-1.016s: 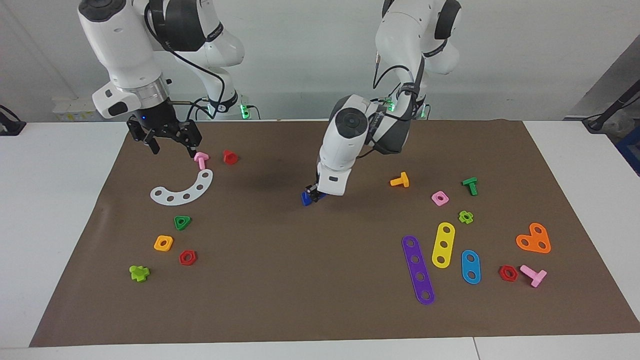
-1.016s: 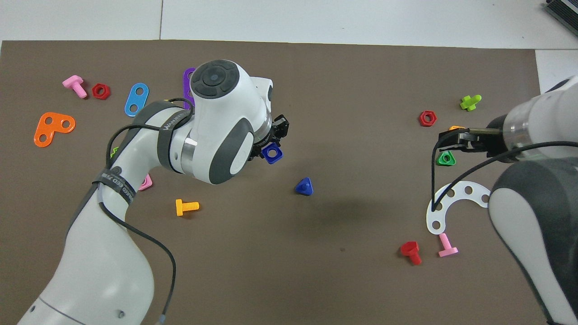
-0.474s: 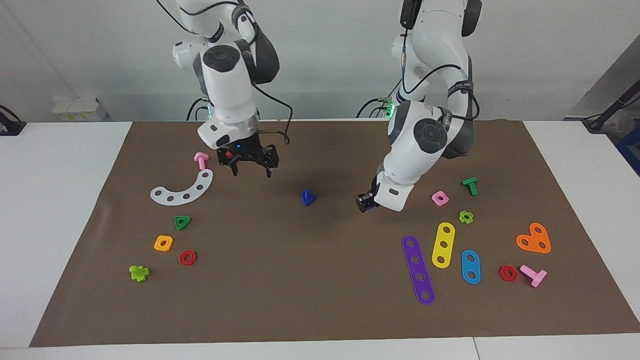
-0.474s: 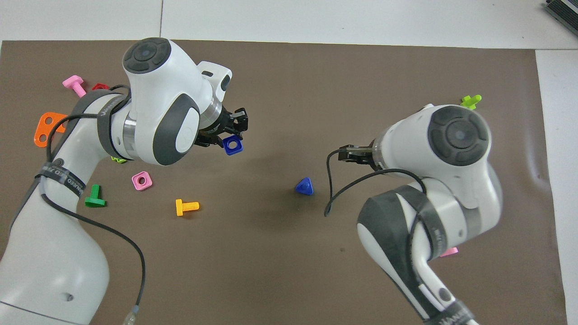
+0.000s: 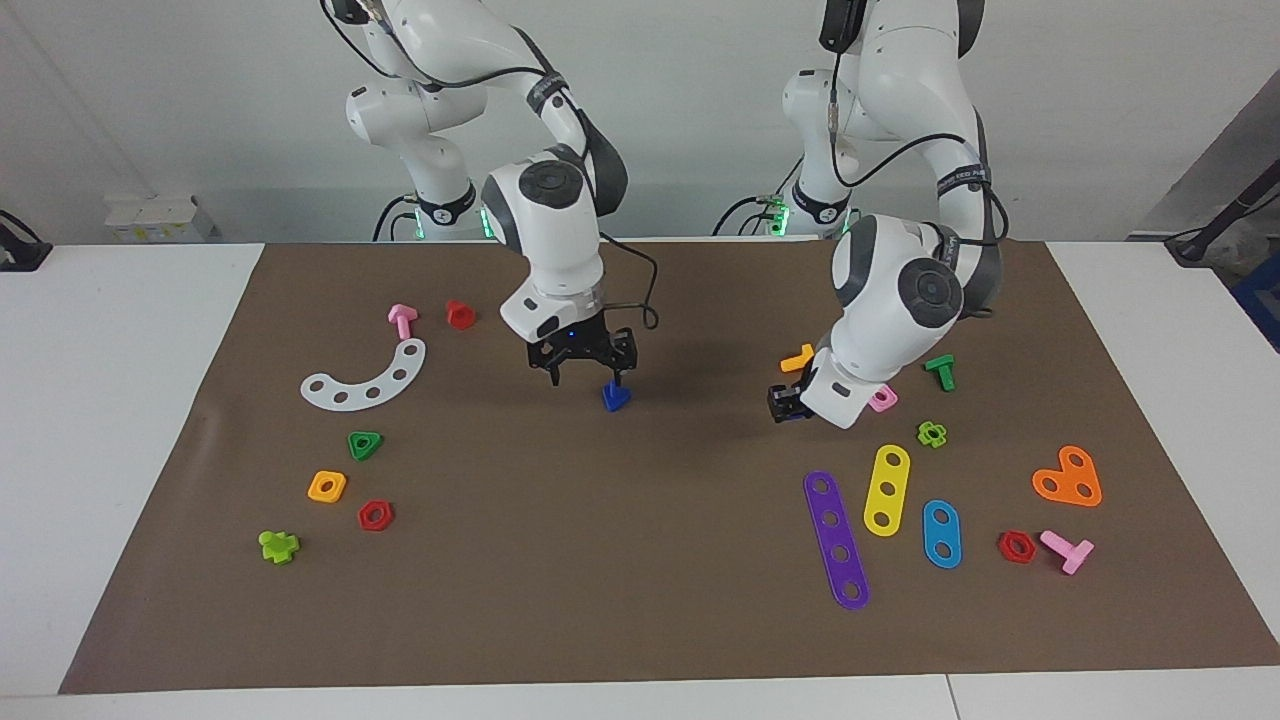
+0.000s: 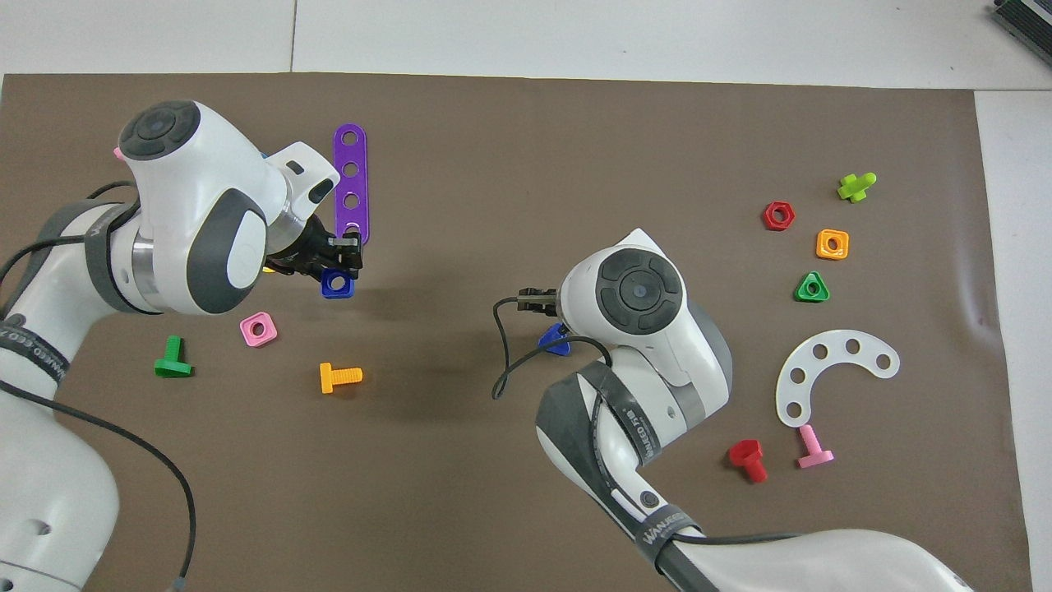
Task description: Unscrew and place screws in storage area
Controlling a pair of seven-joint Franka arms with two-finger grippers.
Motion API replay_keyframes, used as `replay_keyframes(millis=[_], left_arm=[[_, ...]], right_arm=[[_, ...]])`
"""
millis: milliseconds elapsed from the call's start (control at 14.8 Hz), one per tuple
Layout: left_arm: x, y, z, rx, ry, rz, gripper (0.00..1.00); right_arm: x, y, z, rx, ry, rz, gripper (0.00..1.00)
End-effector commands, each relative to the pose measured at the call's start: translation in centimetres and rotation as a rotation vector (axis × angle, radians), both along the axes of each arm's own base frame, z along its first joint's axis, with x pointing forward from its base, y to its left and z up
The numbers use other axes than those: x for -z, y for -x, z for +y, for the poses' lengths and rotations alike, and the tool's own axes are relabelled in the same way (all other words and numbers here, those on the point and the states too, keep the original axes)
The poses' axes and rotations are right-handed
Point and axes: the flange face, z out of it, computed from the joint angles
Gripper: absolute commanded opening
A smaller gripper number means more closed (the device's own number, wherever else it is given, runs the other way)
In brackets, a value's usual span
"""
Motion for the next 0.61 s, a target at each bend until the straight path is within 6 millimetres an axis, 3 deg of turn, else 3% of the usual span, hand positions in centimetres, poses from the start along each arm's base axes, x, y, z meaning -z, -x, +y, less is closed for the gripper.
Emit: replay_keyframes(millis=[0,135,203,339,406,542], left_arm=[[2.2,2.5,2.3,0.073,-0.006,-0.089,0.00],[3.1,3.3,2.8,0.066,-0.007,-0.105,0.00],[3.1,3.3,2.9,0.064,-0.007,-0.107,0.22],[3.0,3.1,3.1,0.066,-0.007,-0.110,0.89],[2.8,2.9,3.1,0.065,-0.006,-0.115,1.00],[2.0,2.7,3.1,0.065,-0.003,-0.119,1.00]], right_arm=[[1.7,0.1,1.1,-0.014,0.009,-0.003,0.97],[3.3,1.1,2.6,-0.052,0.025,-0.001,0.95],[4.1,1.5,2.4,-0.062,0.042,0.004,0.95],[4.6,2.1,2.4,-0.077,0.062,0.010,0.92],[4.8,2.3,2.3,-0.086,0.071,0.011,0.90],[4.9,2.4,2.2,-0.094,0.088,0.014,0.76]])
